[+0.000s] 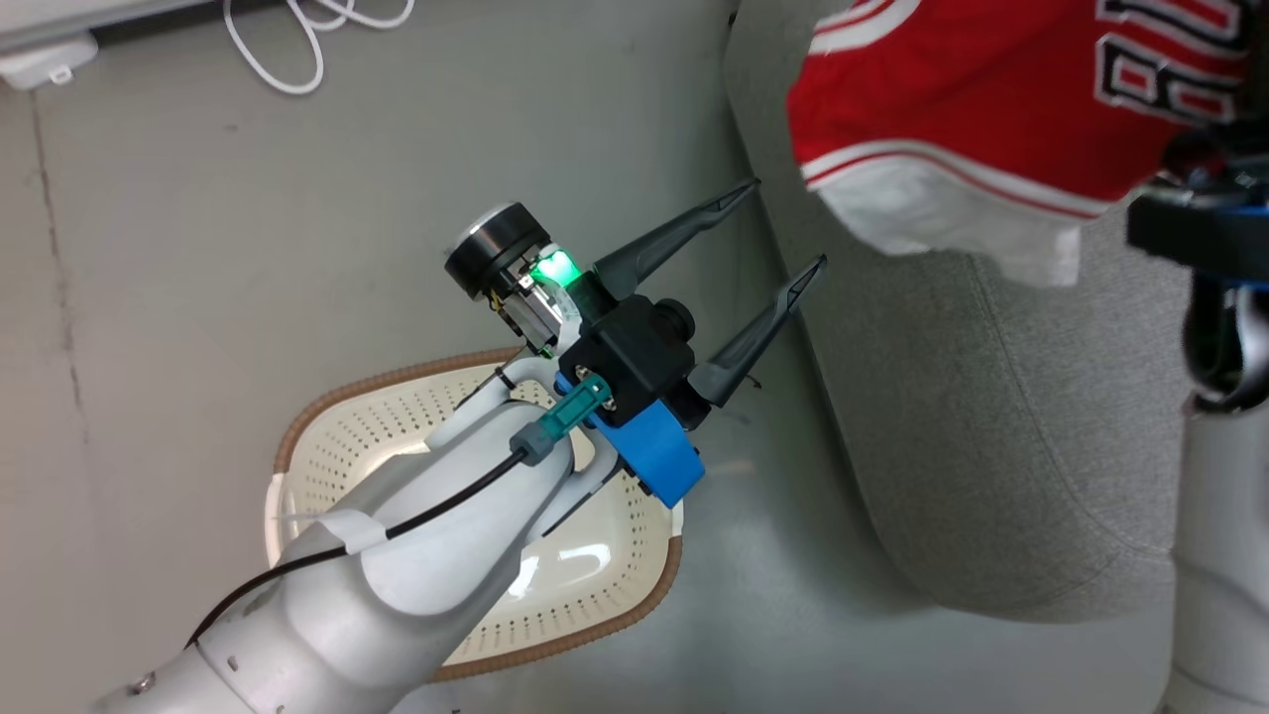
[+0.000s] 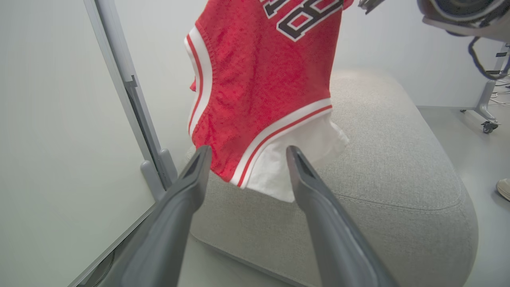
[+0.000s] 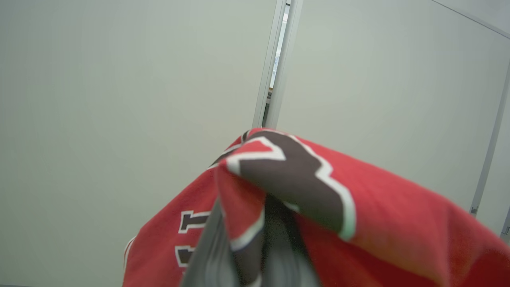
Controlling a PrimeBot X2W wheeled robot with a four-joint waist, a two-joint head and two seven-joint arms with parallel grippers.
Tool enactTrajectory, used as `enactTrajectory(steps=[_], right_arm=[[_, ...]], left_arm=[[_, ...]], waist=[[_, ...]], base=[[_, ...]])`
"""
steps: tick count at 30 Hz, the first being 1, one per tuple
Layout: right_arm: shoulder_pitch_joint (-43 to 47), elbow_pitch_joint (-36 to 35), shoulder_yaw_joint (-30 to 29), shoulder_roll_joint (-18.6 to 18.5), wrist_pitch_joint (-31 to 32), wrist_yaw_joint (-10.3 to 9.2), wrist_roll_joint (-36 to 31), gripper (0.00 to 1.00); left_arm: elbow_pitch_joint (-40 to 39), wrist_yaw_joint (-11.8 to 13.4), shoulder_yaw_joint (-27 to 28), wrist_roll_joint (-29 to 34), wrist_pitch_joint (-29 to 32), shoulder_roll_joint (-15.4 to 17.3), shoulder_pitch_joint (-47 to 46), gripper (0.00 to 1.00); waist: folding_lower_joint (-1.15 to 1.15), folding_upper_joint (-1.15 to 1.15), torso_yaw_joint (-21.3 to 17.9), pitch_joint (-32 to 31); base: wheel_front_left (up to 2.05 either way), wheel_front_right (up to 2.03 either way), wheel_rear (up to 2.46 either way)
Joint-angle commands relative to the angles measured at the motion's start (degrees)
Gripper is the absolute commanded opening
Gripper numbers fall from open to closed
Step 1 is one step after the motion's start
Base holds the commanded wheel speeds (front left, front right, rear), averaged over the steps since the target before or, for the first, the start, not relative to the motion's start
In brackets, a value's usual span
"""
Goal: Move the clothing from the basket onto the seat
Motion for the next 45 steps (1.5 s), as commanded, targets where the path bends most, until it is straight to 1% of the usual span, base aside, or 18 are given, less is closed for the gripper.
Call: enactTrajectory(steps=[1,5,11,13,17,20,23,25,30,35,40,44,45], right_arm=[[-1.1,-0.4,-0.3,-0.8,0.0,0.03,-0.3,0.00],[-7.8,-0.5,-3.3,-3.9,0.0,0.02,-1.4,0.00],[-16.8,1.8,-8.6,-11.2,0.0,0.02,-1.2,0.00],[-19.5,3.9,-10.3,-14.4,0.0,0.02,-0.6,0.00],[-23.2,9.0,-13.0,-19.3,0.0,0.02,0.8,0.00],[-24.6,13.5,-15.6,-21.4,0.0,0.02,1.0,0.00],[-24.8,16.8,-17.6,-22.7,0.0,0.02,-0.3,0.00],[-24.1,19.3,-18.9,-23.0,0.0,0.02,-1.4,0.00],[-22.6,25.5,-21.9,-20.9,0.0,0.02,-3.3,0.00],[-20.6,30.9,-25.3,-17.3,0.4,0.03,-5.4,0.00],[-19.8,32.4,-28.0,-12.3,2.0,0.02,-8.9,0.00],[-20.2,34.4,-29.5,-10.8,2.1,0.03,-10.6,0.00],[-20.6,34.7,-29.9,-10.7,1.8,0.02,-10.9,0.20]], left_arm=[[-0.2,-0.1,0.2,0.2,0.0,0.4,-0.9,1.00],[-1.0,-0.2,0.2,1.0,0.2,1.5,-2.6,1.00],[-2.4,-0.2,0.4,1.7,0.7,3.0,-4.9,1.00],[-2.8,-0.1,0.4,2.0,0.9,3.3,-5.4,1.00],[-3.4,0.0,0.2,2.1,1.2,4.1,-5.9,1.00],[-3.8,-0.1,0.1,2.2,1.5,4.5,-6.2,1.00],[-4.1,0.0,0.0,2.3,1.6,5.0,-6.4,1.00],[-4.4,0.0,0.0,2.3,1.8,5.5,-6.6,1.00],[-4.9,0.2,-0.2,2.4,2.1,6.4,-6.7,1.00],[-5.4,0.3,-0.4,2.3,2.1,6.7,-6.8,1.00],[-5.7,0.6,-0.6,2.2,2.1,6.9,-7.1,1.00],[-5.5,0.6,-0.8,2.1,1.9,6.6,-7.5,1.00],[-5.3,0.6,-0.8,2.1,1.8,6.6,-7.6,1.00]], waist=[[0.00,0.00,0.7,2.8],[0.00,0.00,1.2,6.8],[0.00,0.00,1.7,12.0],[0.00,0.00,1.7,13.4],[0.00,0.00,1.5,15.6],[0.00,0.00,1.3,17.0],[0.00,0.00,1.3,18.4],[0.00,0.00,1.2,19.1],[0.00,0.00,1.0,20.4],[0.00,0.00,1.1,20.8],[0.00,0.00,1.2,21.0],[0.00,0.00,1.6,20.8],[0.00,0.00,1.7,20.6]], base=[[0.00,0.00,0.00],[0.00,0.00,0.00],[0.00,0.00,0.00],[0.00,0.00,0.00],[0.00,0.00,0.00],[0.00,0.00,0.00],[0.00,0.00,0.00],[0.00,0.00,0.00],[0.00,0.00,0.00],[0.00,0.00,0.00],[0.00,0.00,0.00],[0.00,0.00,0.00],[0.00,0.00,0.00]])
